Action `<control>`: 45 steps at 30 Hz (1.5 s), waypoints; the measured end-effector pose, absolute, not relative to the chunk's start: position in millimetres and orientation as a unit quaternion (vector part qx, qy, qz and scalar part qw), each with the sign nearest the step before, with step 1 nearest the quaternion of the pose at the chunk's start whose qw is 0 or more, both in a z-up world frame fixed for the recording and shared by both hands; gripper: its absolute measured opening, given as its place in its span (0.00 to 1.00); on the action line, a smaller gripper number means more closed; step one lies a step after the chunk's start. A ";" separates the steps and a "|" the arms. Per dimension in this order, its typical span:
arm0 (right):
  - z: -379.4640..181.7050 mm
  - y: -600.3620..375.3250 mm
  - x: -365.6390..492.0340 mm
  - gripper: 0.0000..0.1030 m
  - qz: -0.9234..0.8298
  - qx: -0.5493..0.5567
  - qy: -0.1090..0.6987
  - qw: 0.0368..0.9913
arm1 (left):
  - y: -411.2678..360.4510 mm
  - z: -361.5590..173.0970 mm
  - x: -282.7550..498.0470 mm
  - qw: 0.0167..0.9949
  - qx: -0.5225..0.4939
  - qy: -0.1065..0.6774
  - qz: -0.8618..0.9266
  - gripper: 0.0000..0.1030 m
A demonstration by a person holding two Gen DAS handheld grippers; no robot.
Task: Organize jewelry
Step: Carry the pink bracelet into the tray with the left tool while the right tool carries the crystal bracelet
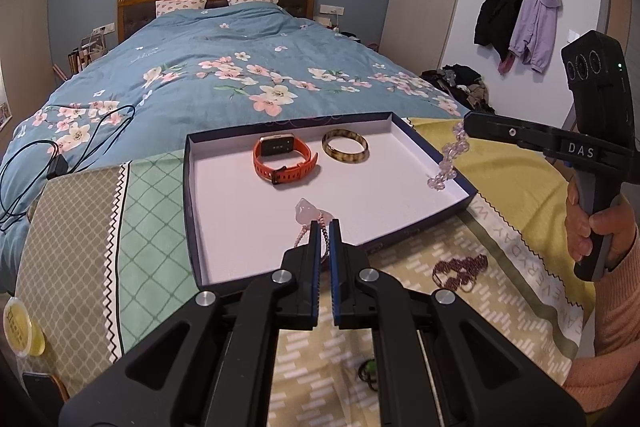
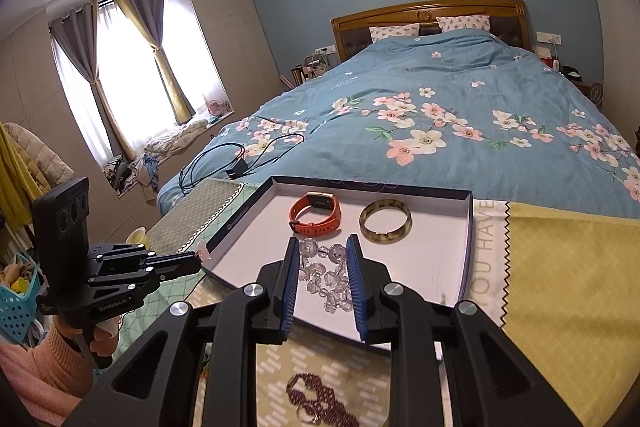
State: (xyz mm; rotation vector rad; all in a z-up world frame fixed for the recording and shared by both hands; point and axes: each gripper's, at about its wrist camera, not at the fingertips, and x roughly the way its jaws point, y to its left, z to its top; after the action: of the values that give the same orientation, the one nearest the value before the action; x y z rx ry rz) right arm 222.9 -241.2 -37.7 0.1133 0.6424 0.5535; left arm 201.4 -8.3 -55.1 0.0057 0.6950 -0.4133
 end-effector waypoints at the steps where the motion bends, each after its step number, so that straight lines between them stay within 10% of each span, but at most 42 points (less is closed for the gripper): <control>1: -37.9 -240.3 227.1 0.21 0.268 0.055 0.312 0.910 | -9.1 -54.6 203.9 0.920 0.003 0.338 -0.200 0.04; 45: -91.4 -216.8 319.9 0.21 0.265 0.095 0.393 0.875 | -25.8 -94.8 300.2 0.893 -0.006 0.407 -0.191 0.04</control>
State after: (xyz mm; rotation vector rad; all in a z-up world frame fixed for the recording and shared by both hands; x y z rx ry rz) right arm 319.9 -216.8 -91.4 0.1979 0.8214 0.5525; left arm 300.2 -25.8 -94.8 -0.0117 0.8434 -0.3959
